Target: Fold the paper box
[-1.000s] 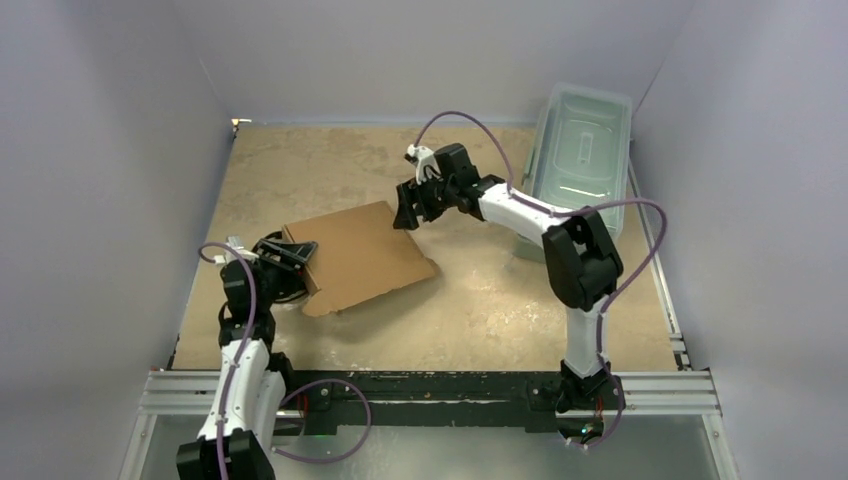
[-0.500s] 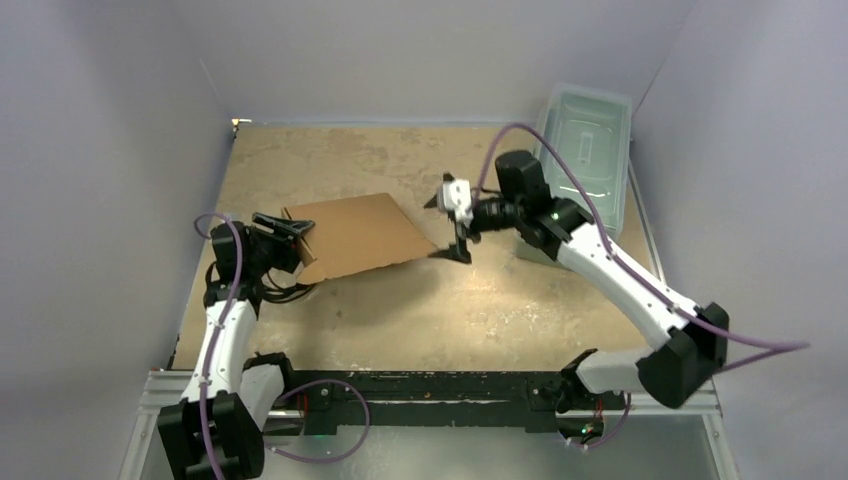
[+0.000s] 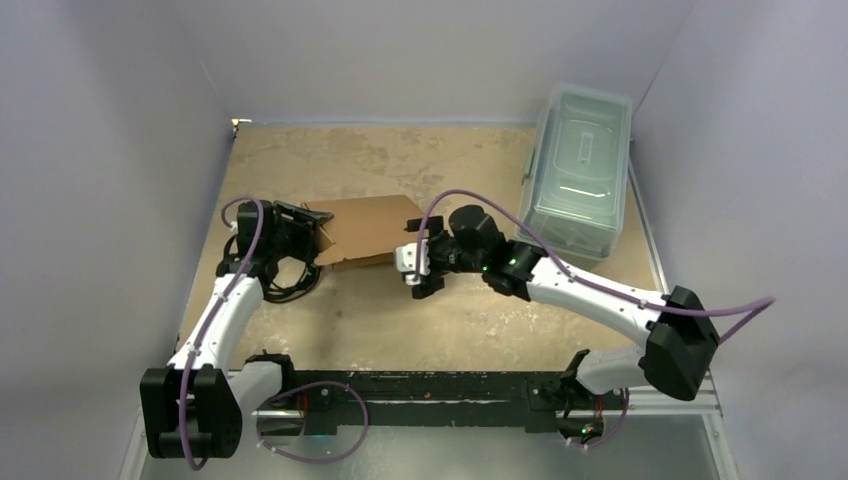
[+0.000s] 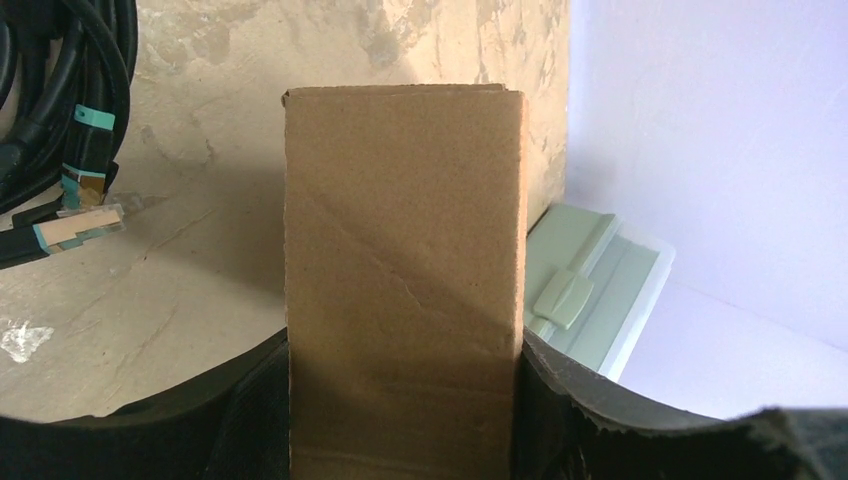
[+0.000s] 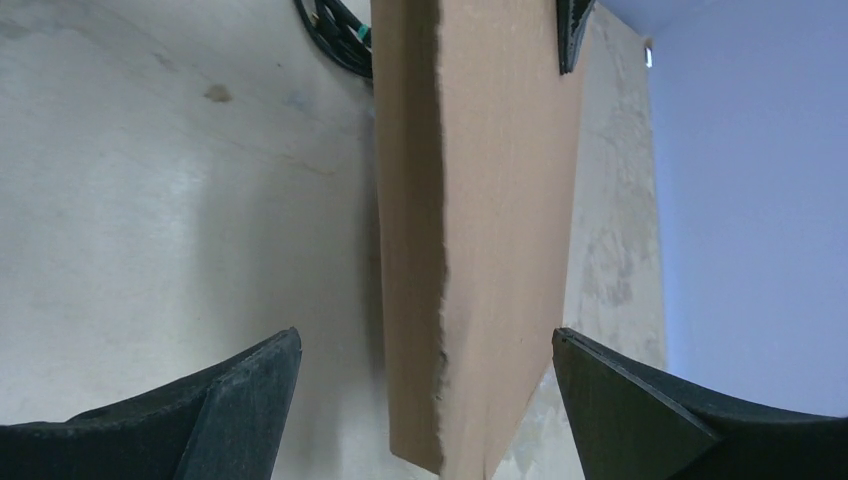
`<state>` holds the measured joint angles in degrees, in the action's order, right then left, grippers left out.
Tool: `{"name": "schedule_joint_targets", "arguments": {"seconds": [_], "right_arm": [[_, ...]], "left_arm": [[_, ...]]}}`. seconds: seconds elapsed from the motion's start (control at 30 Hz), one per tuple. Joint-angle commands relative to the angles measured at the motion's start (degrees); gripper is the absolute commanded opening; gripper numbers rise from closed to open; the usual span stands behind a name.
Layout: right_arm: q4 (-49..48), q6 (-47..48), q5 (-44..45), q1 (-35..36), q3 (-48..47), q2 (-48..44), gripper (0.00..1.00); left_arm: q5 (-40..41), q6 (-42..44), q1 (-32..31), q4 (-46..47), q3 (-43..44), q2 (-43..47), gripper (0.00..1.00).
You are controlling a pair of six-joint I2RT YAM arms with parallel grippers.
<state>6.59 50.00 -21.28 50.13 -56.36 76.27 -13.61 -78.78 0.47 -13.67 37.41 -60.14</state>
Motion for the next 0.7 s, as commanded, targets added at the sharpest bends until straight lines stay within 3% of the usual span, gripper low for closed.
{"name": "schedule_joint_targets", "arguments": {"seconds": [0.0, 0.47, 0.67], "right_arm": [[-12.27, -0.12, 14.6, 4.06, 1.71, 2.43, 0.99], [-26.65, -2.01, 28.83, 9.6, 2.64, 12.74, 0.98], [-29.45, -2.77, 30.29, 10.23, 3.2, 14.27, 0.81]], "left_arm": [[1.56, -6.57, -0.03, 0.49, 3.89, 0.22, 0.39], [-1.19, -8.27, -1.47, 2.8, 3.13, 0.1, 0.38], [-2.63, -9.27, -1.47, 4.51, 2.18, 0.25, 0.38]]}}
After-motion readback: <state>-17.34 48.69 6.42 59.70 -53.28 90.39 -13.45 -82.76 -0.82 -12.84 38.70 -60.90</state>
